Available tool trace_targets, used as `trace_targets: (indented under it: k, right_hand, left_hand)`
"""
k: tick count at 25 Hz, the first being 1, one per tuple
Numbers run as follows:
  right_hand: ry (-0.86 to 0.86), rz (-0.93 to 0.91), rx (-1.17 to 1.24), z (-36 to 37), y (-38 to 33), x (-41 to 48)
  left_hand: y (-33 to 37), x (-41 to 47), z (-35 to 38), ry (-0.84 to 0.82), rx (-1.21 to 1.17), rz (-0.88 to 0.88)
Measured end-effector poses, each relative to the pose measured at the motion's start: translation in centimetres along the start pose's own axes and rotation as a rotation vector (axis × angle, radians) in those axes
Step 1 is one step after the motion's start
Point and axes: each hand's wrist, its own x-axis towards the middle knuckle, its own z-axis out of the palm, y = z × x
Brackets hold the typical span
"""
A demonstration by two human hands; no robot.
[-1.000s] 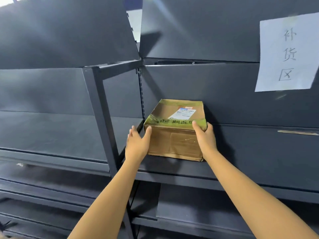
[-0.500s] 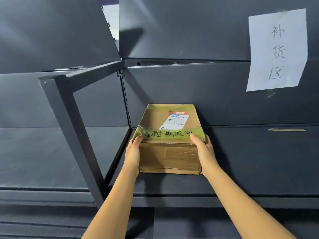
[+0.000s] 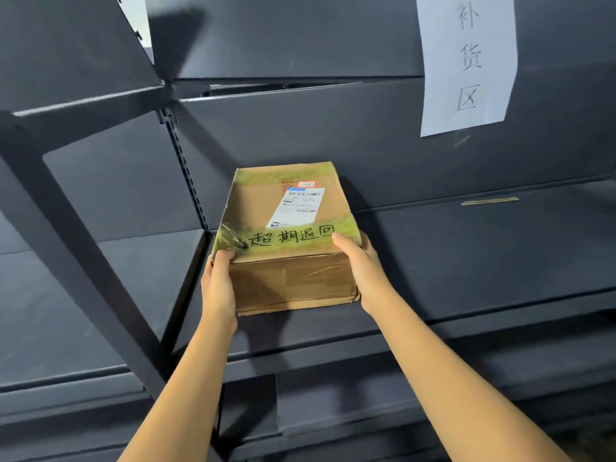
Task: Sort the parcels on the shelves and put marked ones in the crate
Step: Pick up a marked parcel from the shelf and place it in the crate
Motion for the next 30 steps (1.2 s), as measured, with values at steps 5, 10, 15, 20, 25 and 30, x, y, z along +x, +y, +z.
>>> trace_targets:
  k: [5,10,15,20,25,30]
  right_hand:
    - [0.111,-0.01,-0.013,-4.1,-0.8,-1.3]
    - [0.271,-0.063,-0.008,-10.7,-1.4,-4.2]
    - [0.483,-0.102,0.077,-18.9,-1.5,-8.5]
    - [0.701,-0.167,0.165,-29.5,-2.1,-15.0]
    - [0.92,-0.279,0.147,-39.1,-2.5,-22.9]
    - [1.109,-0.321,0.092,-47.1,-2.3,-29.5]
  left_hand:
    - [-0.7,-1.3,3.2,-0.124,0.039,-0.016]
    - [-2.7,-3.9,9.1,-0.278,0.071,-0.017]
    - [-4.7,-8.5,16.9,-0.484,0.11,-0.034]
    - [-7.2,-17.0,25.9,-0.782,0.138,-0.045]
    - [-10.3,-27.1,34.5,-1.032,0.025,-0.029]
    - [-14.1,-36.2,40.9,-1.239,0.055,-0.081]
